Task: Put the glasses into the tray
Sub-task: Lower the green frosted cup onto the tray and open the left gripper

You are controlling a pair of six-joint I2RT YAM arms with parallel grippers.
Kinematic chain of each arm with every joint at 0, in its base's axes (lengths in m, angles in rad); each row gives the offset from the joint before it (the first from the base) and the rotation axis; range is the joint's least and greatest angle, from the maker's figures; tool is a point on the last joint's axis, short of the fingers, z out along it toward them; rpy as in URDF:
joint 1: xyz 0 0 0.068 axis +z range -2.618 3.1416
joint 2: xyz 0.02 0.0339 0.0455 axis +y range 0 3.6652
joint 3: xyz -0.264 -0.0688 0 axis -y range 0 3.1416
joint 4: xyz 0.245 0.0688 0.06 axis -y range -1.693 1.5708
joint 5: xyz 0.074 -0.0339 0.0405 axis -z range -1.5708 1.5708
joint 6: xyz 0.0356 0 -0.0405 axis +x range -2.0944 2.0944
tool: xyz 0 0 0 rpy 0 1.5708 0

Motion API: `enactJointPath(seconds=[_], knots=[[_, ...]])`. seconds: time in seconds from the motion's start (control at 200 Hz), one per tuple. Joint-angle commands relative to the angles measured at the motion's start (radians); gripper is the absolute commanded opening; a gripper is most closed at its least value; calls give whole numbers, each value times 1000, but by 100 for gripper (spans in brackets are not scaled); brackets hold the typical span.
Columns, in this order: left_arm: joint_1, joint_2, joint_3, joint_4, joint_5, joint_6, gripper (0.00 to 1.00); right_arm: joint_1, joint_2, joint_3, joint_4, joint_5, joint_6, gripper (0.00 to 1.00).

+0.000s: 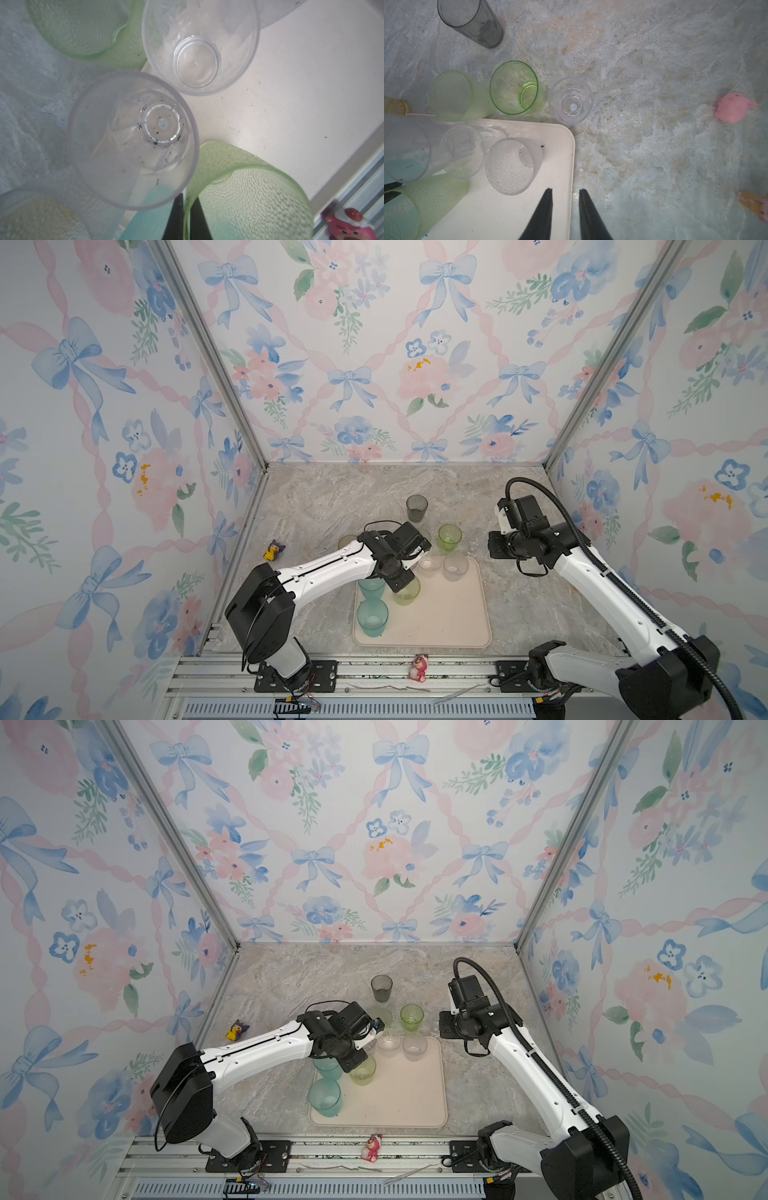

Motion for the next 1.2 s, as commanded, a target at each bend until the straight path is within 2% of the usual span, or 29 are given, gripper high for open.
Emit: enactJointPath(seconds=[0.0,0.185,0.58,0.9,1.196], knots=[[8,11,-9,1,-6,15,3,8,12,-5,4,9,-8,26],[13,8,-11,2,-19,17,5,8,15,-3,4,9,-7,26],[13,-32,-11,1,-47,12,15,8,18,2,4,5,-4,26],[12,-64,-3,2,-47,8,16,9,11,2,-1,4,-2,27],[5,-108,49,1,18,13,16,9,4,-4,2,3,-2,27]])
